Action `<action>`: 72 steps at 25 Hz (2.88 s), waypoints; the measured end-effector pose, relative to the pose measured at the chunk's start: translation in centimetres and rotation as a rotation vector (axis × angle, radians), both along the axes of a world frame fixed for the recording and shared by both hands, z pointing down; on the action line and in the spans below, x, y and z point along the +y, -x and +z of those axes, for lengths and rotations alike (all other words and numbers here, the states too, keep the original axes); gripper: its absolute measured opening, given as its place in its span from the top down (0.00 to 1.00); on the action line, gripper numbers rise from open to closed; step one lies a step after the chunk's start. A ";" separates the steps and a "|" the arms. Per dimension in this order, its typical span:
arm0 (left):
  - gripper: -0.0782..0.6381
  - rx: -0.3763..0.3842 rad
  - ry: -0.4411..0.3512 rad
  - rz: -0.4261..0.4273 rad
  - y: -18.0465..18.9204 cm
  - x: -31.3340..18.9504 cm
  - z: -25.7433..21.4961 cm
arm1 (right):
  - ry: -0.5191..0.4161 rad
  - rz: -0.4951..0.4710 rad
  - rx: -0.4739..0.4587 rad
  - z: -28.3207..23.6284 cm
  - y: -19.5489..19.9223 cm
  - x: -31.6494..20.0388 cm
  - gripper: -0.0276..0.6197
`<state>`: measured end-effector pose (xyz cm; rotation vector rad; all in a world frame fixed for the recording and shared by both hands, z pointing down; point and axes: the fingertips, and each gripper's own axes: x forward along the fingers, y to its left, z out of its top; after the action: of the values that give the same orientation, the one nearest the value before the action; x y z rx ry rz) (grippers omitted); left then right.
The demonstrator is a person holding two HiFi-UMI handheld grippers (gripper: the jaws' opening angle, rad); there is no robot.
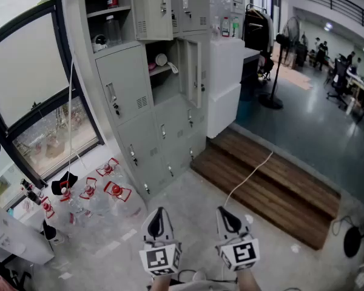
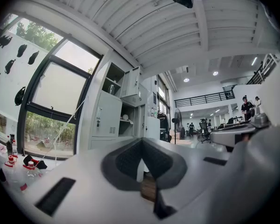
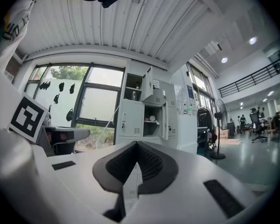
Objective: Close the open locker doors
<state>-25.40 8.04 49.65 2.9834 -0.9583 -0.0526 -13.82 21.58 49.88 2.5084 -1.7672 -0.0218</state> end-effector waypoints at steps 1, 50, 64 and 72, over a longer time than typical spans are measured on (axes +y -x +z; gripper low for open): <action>0.88 0.005 -0.001 0.003 0.0 0.2 -0.4 | 0.000 0.004 0.005 0.1 -0.1 0.1 0.95; 0.88 0.009 0.006 0.070 -4.2 2.0 -1.0 | -0.121 0.011 -0.110 0.2 -3.9 2.1 0.36; 0.88 0.027 -0.018 0.136 -11.3 -1.6 -1.8 | -0.133 0.079 -0.087 0.1 -10.6 -0.8 0.36; 0.88 -0.013 -0.010 0.072 -16.1 -9.9 -0.9 | -0.141 0.011 -0.049 -1.4 -15.9 -8.9 0.36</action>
<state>-9.30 -1.90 48.73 3.0283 -0.8542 -0.0380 2.04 12.68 48.52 2.6380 -1.8312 -0.0879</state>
